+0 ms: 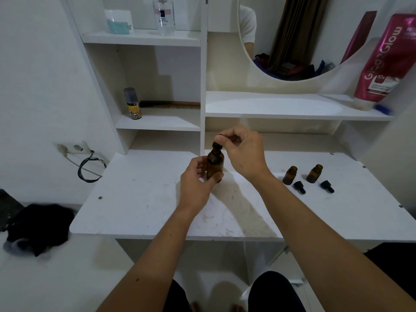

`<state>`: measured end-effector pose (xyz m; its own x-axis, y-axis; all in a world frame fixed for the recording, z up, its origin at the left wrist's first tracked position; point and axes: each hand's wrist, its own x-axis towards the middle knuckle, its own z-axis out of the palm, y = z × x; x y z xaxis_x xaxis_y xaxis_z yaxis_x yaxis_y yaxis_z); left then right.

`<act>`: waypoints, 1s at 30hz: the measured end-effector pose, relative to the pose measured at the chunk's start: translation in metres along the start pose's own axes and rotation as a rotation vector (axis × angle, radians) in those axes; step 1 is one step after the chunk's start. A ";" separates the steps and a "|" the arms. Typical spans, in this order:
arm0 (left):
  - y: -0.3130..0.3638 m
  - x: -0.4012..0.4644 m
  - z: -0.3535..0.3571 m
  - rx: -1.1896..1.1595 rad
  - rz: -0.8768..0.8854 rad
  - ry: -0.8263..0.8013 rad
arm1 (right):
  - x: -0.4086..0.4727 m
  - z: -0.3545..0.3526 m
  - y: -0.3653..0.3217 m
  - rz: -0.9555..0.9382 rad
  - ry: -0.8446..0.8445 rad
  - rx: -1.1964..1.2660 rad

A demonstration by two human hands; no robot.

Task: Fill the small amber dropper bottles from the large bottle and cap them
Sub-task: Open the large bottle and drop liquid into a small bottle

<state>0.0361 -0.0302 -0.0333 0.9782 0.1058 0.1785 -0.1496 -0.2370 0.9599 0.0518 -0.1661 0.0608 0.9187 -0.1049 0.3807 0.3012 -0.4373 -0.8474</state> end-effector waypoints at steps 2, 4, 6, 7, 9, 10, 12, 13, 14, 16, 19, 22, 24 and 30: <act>0.001 -0.001 0.000 -0.001 0.002 0.000 | 0.000 0.001 -0.001 -0.007 0.000 -0.011; 0.002 -0.001 -0.001 0.005 0.008 -0.001 | 0.001 0.001 -0.001 -0.015 -0.004 -0.021; 0.001 -0.001 0.000 0.009 0.007 -0.002 | 0.002 0.001 -0.002 -0.018 -0.016 -0.019; 0.002 -0.001 0.000 0.011 0.003 -0.002 | 0.002 0.001 -0.002 -0.021 -0.024 -0.017; 0.002 -0.001 0.000 0.015 -0.003 -0.004 | 0.002 0.000 -0.002 -0.022 -0.043 -0.011; 0.002 0.000 0.000 0.020 -0.005 -0.005 | 0.002 0.000 -0.003 -0.020 -0.048 0.000; 0.002 -0.001 0.001 0.030 -0.010 -0.006 | 0.002 -0.002 -0.005 -0.016 -0.049 0.034; 0.002 -0.001 0.001 0.032 -0.013 -0.006 | 0.002 -0.004 -0.007 -0.017 -0.043 0.047; 0.003 -0.001 0.001 0.033 -0.015 -0.005 | 0.001 -0.006 -0.010 -0.022 -0.034 0.060; 0.003 -0.002 0.001 0.044 -0.017 -0.003 | 0.001 -0.009 -0.014 -0.041 -0.016 0.091; 0.004 -0.003 0.001 0.063 -0.016 -0.006 | 0.004 -0.015 -0.020 -0.081 0.019 0.102; 0.004 -0.005 0.001 0.083 -0.014 0.001 | 0.007 -0.021 -0.026 -0.097 0.082 0.142; 0.005 -0.007 0.001 0.088 -0.010 0.017 | 0.006 -0.026 -0.031 -0.118 0.131 0.182; 0.010 -0.018 0.001 0.083 0.000 0.098 | 0.002 -0.047 -0.037 -0.139 0.227 0.213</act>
<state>0.0175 -0.0354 -0.0270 0.9589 0.1987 0.2026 -0.1330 -0.3157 0.9395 0.0304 -0.1920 0.1102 0.7919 -0.2638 0.5508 0.4884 -0.2677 -0.8305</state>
